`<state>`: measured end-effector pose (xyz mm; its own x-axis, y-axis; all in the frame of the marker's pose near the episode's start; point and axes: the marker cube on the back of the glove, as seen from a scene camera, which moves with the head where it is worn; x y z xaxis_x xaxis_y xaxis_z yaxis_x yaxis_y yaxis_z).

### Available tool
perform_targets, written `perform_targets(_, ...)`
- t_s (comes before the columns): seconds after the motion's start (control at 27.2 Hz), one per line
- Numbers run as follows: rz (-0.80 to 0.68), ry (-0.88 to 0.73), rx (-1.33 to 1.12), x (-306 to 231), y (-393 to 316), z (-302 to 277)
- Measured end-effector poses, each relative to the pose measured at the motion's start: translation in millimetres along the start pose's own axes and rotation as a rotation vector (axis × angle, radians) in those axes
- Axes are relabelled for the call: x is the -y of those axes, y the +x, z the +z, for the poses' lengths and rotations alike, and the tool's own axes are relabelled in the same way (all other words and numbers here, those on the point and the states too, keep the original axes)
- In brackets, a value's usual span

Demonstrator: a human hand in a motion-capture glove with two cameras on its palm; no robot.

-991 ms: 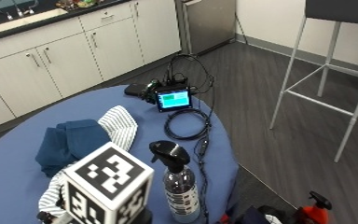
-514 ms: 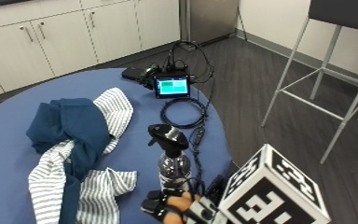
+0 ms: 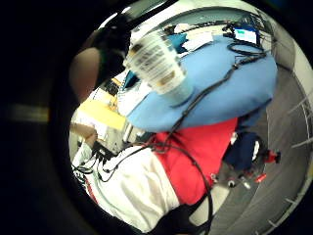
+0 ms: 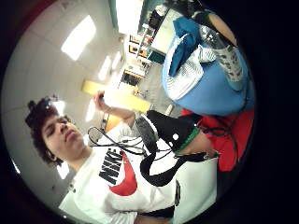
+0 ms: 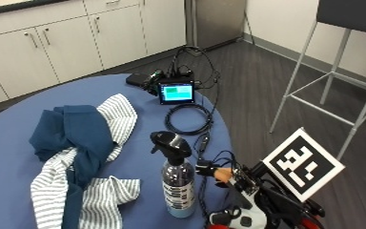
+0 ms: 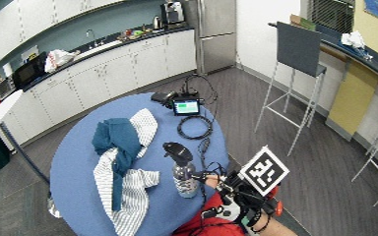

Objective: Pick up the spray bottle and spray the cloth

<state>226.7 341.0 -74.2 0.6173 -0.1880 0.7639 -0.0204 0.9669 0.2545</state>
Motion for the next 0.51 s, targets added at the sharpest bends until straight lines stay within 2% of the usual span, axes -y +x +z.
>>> perform_targets(0.18, 0.034, 0.035, -0.084, 25, 35, -1)
perform_targets(0.37, 0.068, -0.013, 0.020, 42, 48, 14)
perform_targets(0.51, 0.037, -0.041, 0.069, 53, 48, 31)
